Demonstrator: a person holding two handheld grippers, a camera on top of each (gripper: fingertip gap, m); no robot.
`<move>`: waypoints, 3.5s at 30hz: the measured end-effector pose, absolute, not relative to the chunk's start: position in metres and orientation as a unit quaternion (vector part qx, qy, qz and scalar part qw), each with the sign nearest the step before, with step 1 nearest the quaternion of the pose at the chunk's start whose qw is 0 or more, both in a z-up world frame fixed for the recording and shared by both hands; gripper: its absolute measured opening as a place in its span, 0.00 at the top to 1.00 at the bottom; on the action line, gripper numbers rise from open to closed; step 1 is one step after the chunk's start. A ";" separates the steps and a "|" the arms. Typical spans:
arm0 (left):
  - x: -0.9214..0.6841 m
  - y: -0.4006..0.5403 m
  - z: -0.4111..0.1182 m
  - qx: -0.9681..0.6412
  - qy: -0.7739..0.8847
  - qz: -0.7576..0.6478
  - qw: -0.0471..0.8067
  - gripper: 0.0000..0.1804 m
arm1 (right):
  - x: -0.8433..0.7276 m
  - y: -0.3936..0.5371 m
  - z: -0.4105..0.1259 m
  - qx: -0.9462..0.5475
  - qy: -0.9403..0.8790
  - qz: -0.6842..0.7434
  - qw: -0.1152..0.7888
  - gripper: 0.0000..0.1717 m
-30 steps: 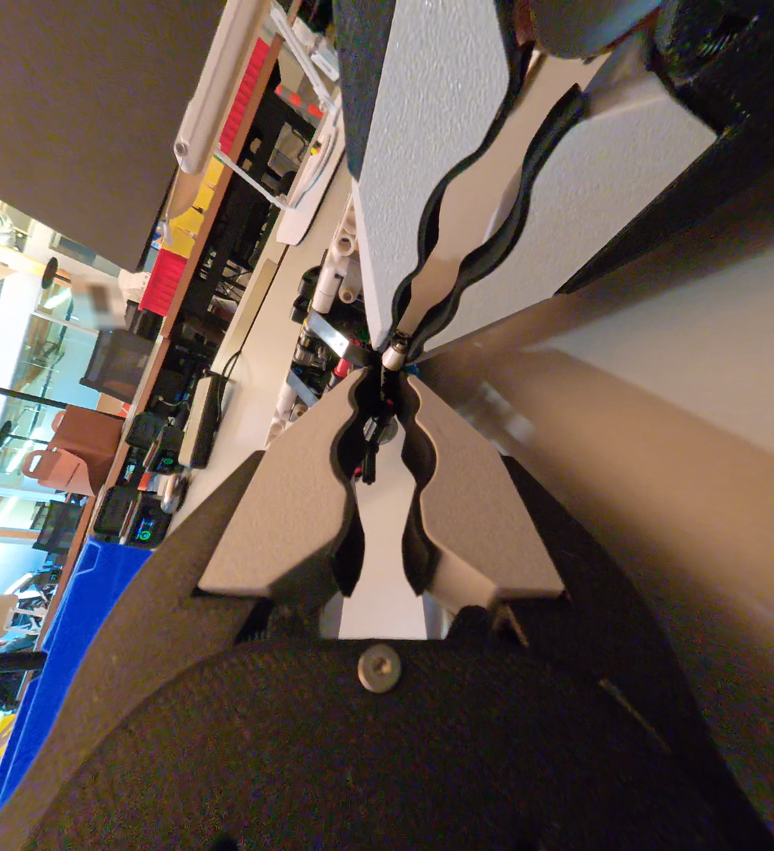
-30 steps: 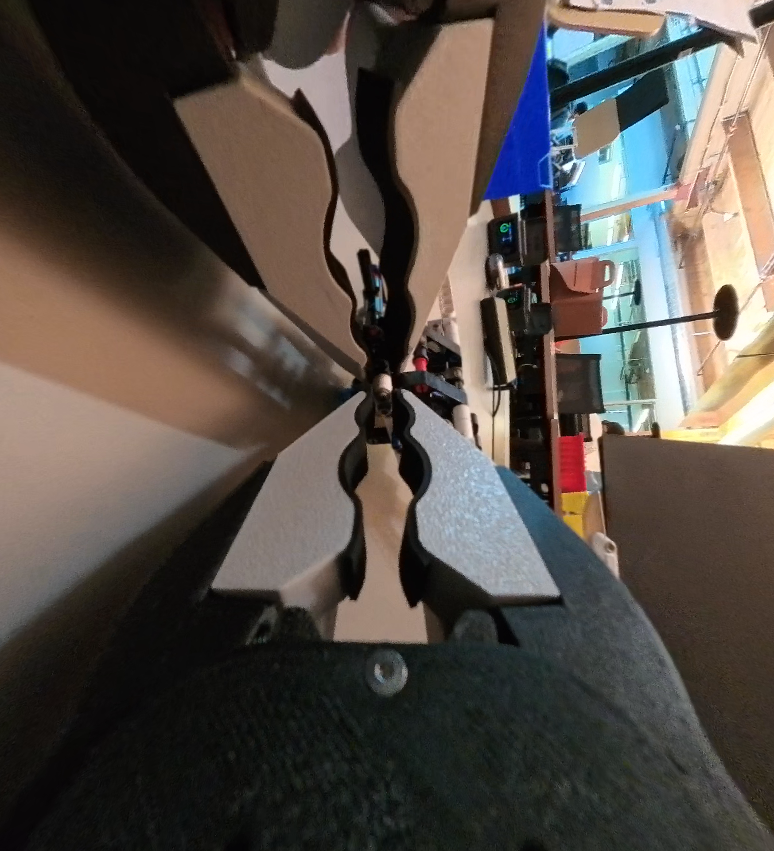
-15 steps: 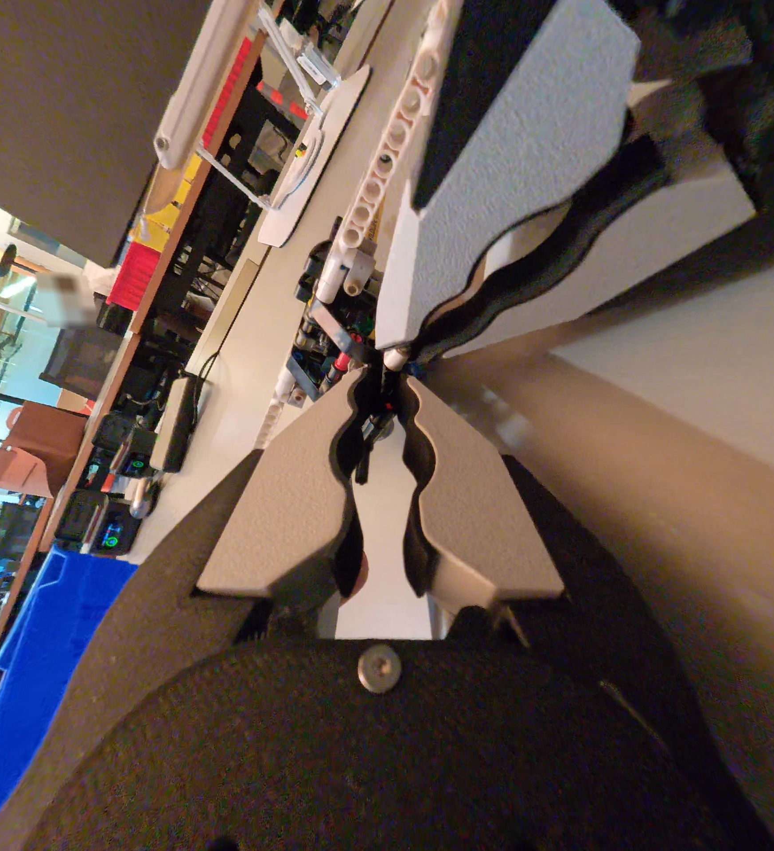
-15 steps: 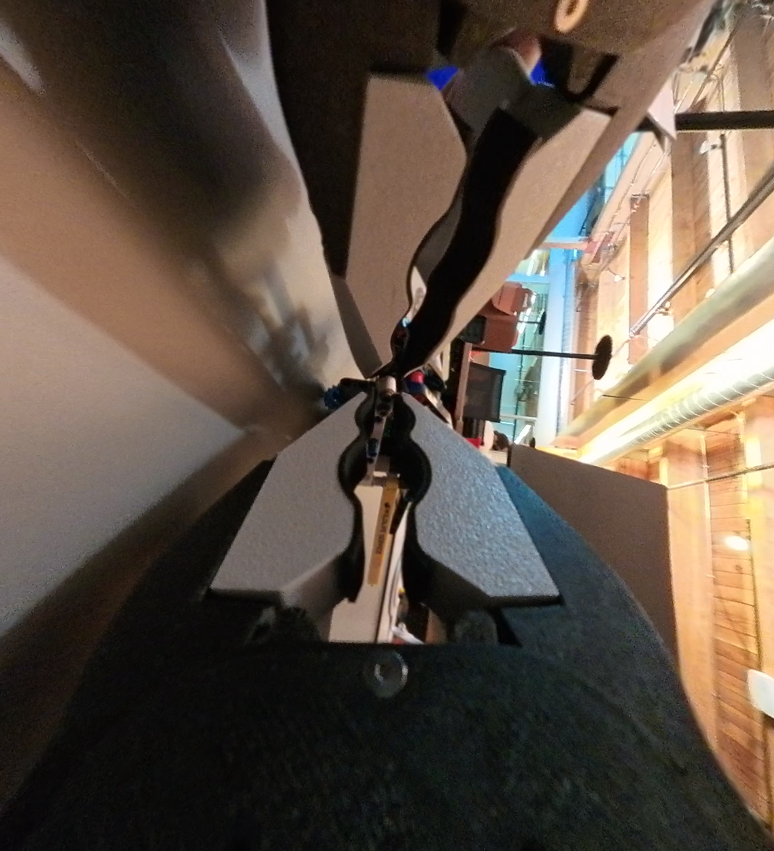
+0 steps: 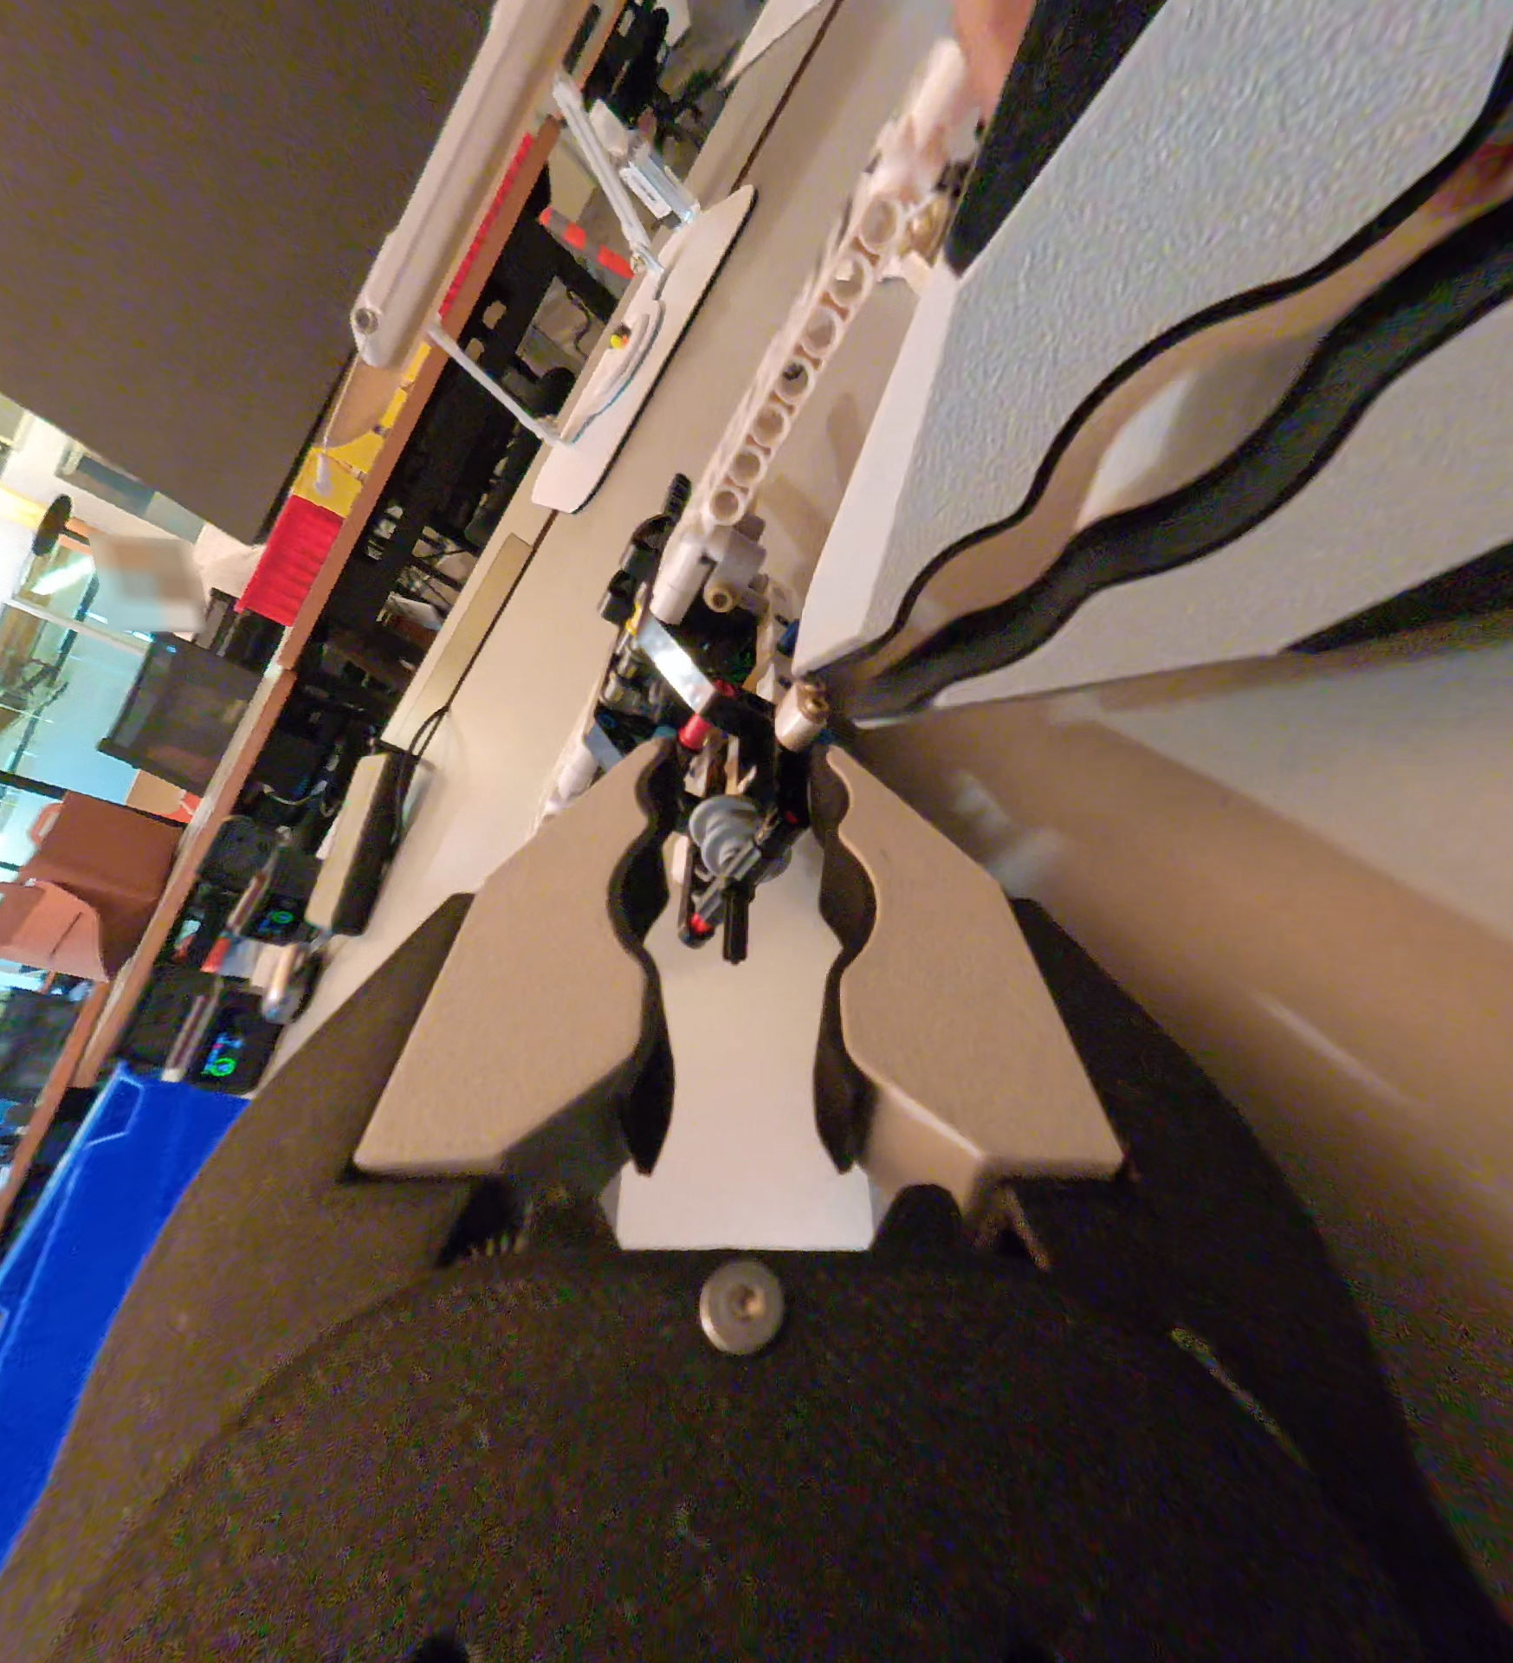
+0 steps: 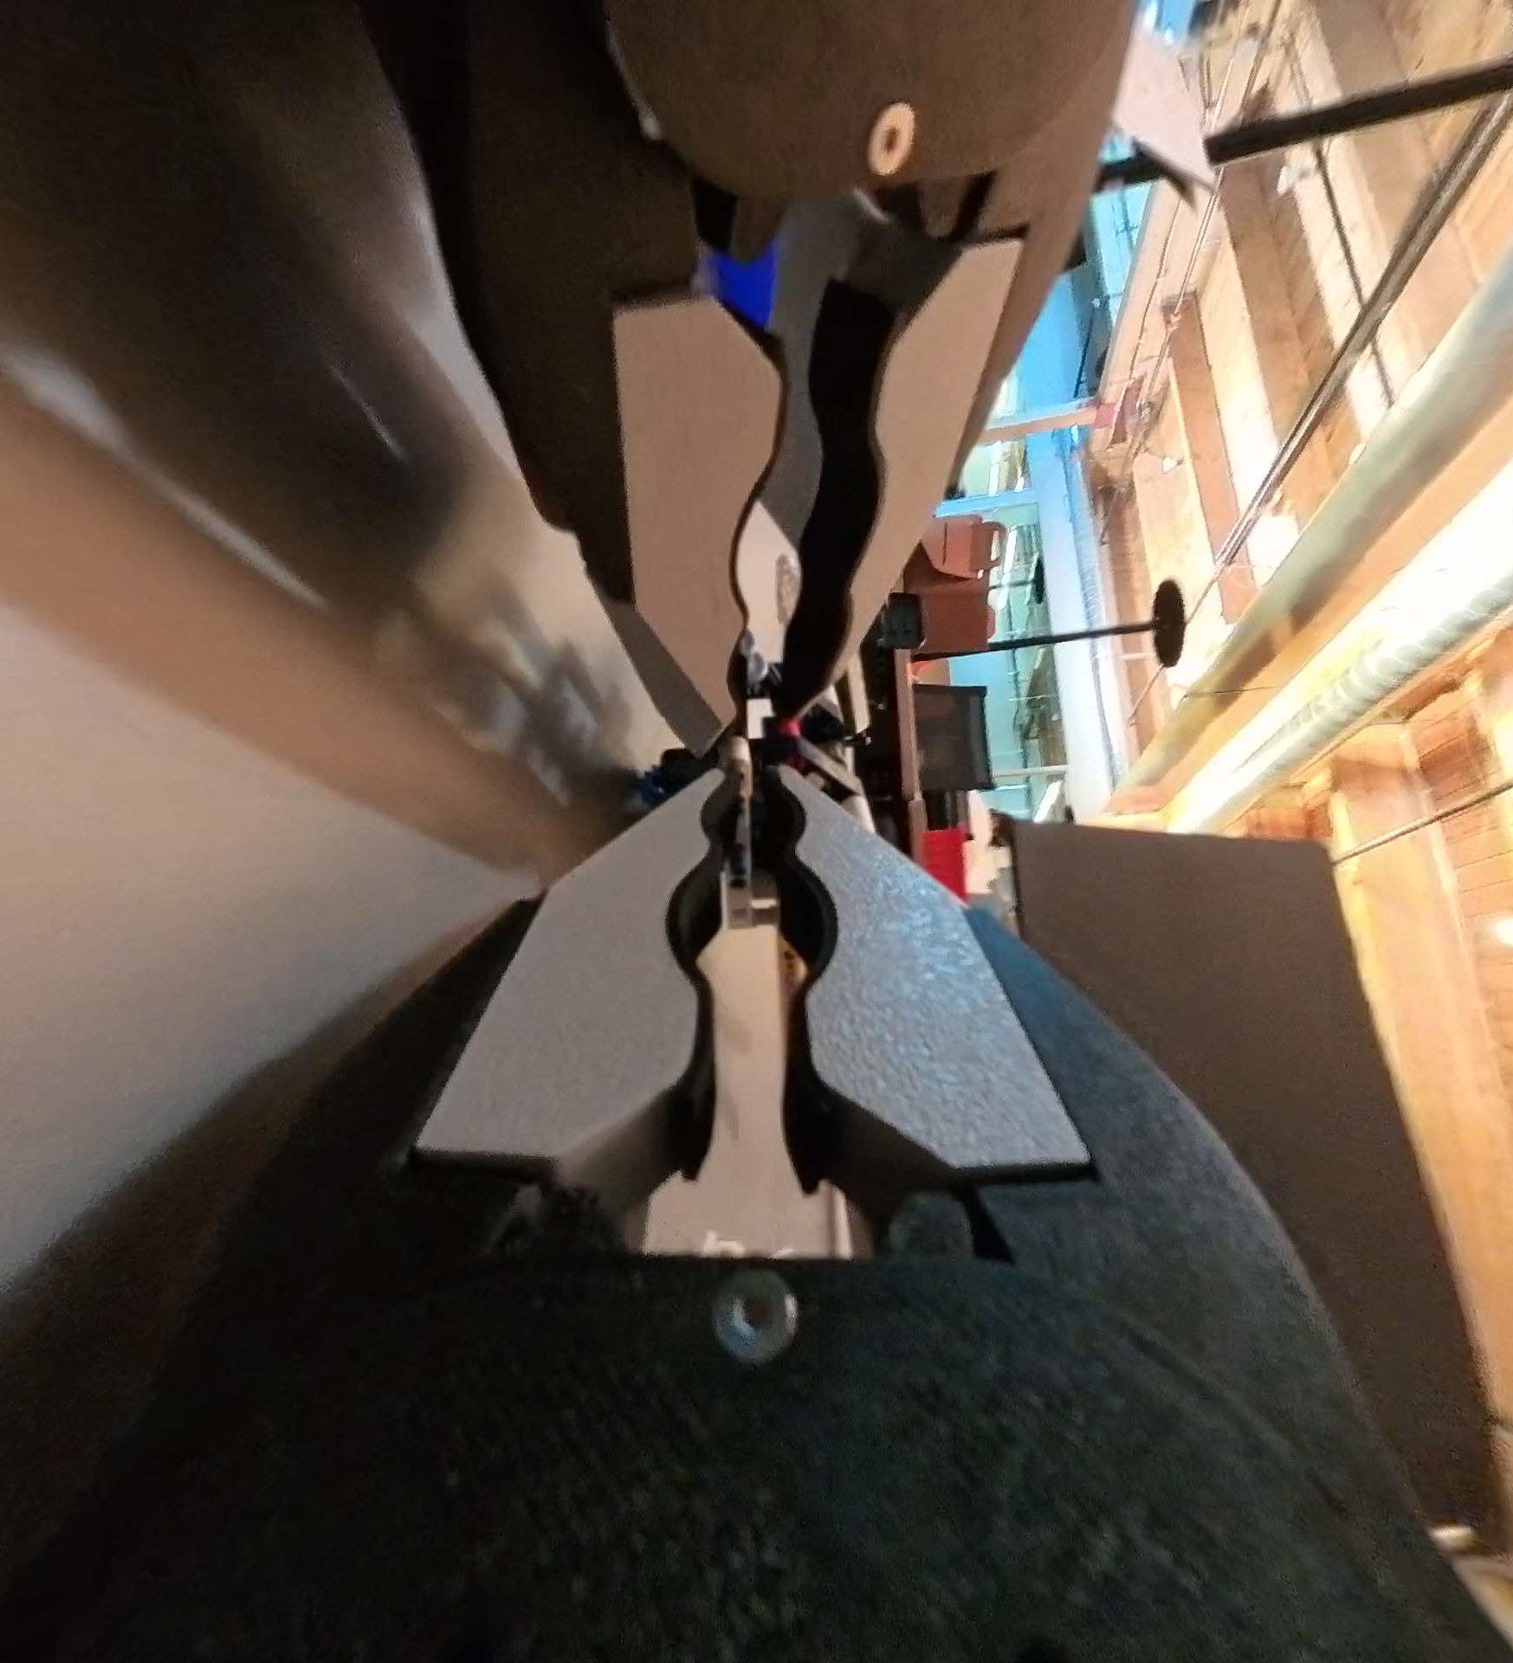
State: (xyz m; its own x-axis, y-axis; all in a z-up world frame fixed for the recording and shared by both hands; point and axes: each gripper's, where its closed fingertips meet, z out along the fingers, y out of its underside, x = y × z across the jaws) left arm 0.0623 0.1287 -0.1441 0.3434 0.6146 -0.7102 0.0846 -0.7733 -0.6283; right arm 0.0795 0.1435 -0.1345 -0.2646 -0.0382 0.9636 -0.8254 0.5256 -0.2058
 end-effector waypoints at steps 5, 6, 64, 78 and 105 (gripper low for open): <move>0.068 0.132 -0.140 -0.783 -0.249 0.485 0.299 0.74 | 0.082 0.153 -0.132 0.083 -0.801 0.496 0.323 0.90; 0.070 0.132 -0.141 -0.784 -0.253 0.480 0.301 0.73 | 0.083 0.158 -0.128 0.035 -0.811 0.513 0.278 0.88; 0.064 0.085 -0.050 -0.547 -0.400 0.303 0.670 0.84 | 0.033 0.108 -0.050 -0.091 -0.733 0.643 0.202 0.98; 0.058 0.079 -0.062 -0.480 -0.418 0.182 0.749 0.95 | 0.036 0.113 -0.051 -0.066 -0.704 0.656 0.264 0.97; 0.044 0.059 -0.076 -0.424 -0.487 0.113 0.756 0.97 | 0.022 0.146 -0.064 -0.097 -0.713 0.647 0.253 1.00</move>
